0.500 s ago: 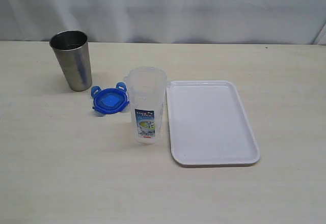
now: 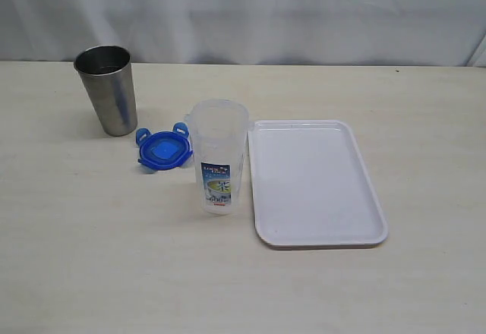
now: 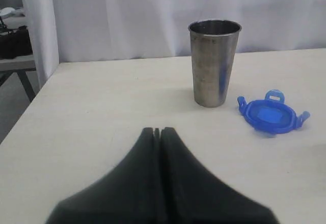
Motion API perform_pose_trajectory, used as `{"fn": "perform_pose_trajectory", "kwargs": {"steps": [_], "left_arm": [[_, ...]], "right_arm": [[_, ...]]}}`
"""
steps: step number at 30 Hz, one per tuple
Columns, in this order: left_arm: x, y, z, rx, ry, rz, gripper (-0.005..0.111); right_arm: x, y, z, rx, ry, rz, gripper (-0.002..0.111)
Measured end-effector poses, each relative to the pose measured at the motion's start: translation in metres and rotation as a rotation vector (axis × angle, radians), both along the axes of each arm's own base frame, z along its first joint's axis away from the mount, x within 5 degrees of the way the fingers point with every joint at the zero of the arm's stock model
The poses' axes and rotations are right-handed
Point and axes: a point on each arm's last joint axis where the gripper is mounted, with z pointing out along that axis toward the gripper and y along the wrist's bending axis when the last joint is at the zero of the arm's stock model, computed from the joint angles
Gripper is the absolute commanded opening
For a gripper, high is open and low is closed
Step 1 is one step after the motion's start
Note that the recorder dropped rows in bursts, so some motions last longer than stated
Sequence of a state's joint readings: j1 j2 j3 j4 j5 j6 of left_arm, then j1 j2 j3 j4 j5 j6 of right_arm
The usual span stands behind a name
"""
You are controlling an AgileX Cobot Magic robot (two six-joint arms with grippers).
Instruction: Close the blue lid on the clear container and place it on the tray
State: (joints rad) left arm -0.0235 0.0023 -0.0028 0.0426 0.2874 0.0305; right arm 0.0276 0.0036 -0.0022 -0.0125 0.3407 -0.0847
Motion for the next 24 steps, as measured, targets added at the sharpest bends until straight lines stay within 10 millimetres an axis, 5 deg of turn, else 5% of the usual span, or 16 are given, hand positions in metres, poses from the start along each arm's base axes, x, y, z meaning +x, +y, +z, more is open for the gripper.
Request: {"fn": "perform_pose_trajectory", "kwargs": {"steps": [12,15,21,24], "left_arm": [[-0.014,-0.003,0.070,-0.138,-0.799,-0.059,0.002],[-0.013,-0.003,0.074,-0.195,-0.831,-0.078,0.023],[0.009,-0.005,0.081,-0.210,-0.761,-0.086,0.095],[0.026,-0.008,0.081,-0.171,-0.687,-0.113,0.101]], "right_arm": [[0.000,0.000,0.000,0.000,0.000,0.000,0.005],[0.000,0.000,0.000,0.000,0.000,0.000,0.005],[0.000,0.000,0.000,0.000,0.000,0.000,0.005],[0.000,0.000,0.000,0.000,0.000,0.000,0.005]]}}
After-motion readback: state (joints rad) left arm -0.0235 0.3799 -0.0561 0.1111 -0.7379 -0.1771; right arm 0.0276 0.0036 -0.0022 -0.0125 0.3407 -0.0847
